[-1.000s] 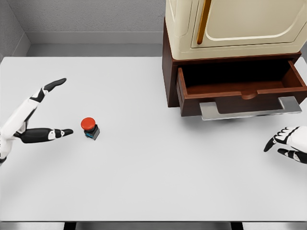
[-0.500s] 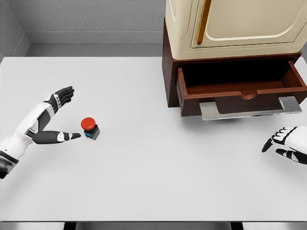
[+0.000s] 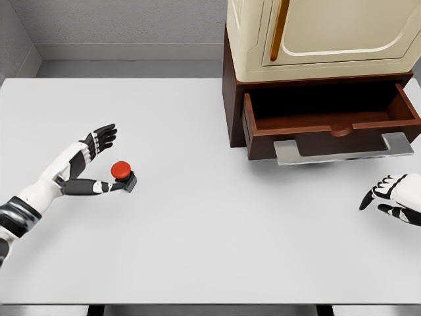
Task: Put the switch into the drawer with left arm, and close the drawer with right arm
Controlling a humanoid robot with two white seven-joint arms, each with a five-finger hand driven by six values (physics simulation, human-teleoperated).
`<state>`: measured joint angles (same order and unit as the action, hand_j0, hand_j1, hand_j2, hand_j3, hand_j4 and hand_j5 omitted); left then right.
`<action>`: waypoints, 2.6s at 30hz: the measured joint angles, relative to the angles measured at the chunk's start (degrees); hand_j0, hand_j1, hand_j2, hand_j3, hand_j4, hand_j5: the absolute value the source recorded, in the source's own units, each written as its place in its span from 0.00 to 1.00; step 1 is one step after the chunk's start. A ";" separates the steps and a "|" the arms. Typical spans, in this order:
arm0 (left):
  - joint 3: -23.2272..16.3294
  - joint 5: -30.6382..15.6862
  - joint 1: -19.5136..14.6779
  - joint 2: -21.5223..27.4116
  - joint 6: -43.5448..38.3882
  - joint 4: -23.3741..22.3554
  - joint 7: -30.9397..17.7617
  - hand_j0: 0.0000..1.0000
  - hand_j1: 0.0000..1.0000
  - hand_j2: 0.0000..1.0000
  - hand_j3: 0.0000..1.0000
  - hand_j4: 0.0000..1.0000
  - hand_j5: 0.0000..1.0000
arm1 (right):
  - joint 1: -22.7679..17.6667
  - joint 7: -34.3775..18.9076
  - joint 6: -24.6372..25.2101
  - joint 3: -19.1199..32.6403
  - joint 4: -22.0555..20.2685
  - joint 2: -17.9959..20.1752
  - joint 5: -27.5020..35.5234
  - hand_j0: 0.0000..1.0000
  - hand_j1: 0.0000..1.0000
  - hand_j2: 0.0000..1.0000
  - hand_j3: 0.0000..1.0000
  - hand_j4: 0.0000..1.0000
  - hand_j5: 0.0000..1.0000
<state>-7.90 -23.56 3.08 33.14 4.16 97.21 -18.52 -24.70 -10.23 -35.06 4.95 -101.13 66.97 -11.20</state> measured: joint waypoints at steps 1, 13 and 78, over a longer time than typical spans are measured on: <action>-0.20 0.03 -0.17 -0.19 -0.10 -0.51 -0.01 1.00 1.00 1.00 1.00 1.00 1.00 | -0.09 0.00 0.00 0.00 0.00 0.00 0.00 0.51 0.51 0.51 0.51 0.51 0.51; -4.32 0.53 -2.02 -0.98 -0.31 -3.76 -0.02 1.00 1.00 1.00 1.00 1.00 1.00 | -0.09 0.01 0.00 -0.04 -0.01 0.01 0.07 0.50 0.50 0.50 0.50 0.50 0.50; -4.74 13.42 -8.88 -4.51 0.11 4.05 0.05 0.46 0.46 0.46 0.46 0.46 0.46 | 0.00 0.00 0.00 0.23 0.08 0.08 0.27 0.46 0.46 0.46 0.46 0.46 0.46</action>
<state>-12.64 -10.14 -5.80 28.63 4.27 101.26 -18.47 -24.70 -10.23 -35.06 5.18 -101.06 67.06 -10.93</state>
